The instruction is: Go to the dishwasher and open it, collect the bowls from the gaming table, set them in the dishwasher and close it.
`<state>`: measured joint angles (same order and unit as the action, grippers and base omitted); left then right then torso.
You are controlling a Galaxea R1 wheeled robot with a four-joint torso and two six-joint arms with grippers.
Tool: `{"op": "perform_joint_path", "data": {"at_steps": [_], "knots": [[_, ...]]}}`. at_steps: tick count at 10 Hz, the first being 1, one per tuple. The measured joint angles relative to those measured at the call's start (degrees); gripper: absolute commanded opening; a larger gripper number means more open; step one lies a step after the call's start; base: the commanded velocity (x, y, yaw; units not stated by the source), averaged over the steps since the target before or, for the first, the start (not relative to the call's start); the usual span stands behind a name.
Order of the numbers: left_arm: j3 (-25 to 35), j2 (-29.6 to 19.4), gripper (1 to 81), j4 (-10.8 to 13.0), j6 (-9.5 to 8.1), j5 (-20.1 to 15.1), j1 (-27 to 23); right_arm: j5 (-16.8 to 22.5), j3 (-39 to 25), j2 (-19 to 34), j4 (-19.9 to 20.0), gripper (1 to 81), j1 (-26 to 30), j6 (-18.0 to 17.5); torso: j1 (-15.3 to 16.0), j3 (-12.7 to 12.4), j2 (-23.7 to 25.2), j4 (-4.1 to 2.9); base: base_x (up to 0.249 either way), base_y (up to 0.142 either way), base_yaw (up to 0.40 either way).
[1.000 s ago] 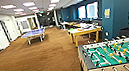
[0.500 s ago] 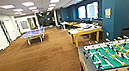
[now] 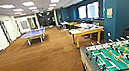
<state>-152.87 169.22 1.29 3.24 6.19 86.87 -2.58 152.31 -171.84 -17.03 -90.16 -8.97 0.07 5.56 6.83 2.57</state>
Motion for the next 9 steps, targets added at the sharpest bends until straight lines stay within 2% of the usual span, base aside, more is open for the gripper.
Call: {"op": "perform_joint_path", "data": {"at_steps": [4, 7, 9], "knots": [[0.00, 0.07, 81.1, -0.02, 0.00, -0.02, 0.01, 0.05, 0.01, 0.11, -0.06, 81.1, -0.16, 0.00, -0.02, 0.00, 0.00, 0.00, 0.107, 0.067, 0.000], [-0.07, -0.09, 81.1, 0.00, 0.00, -0.05, 0.06, 0.02, 0.00, -0.22, -0.13, 81.1, -0.22, 0.00, -0.02, 0.00, 0.00, 0.00, 0.121, 0.000, 0.000], [-0.05, 0.07, 81.1, 0.00, 0.00, -0.11, 0.30, 0.02, -0.02, 0.04, -0.16, 81.1, -0.57, 0.00, -0.10, 0.00, 0.02, 0.00, 0.128, 0.067, 0.000]]}}
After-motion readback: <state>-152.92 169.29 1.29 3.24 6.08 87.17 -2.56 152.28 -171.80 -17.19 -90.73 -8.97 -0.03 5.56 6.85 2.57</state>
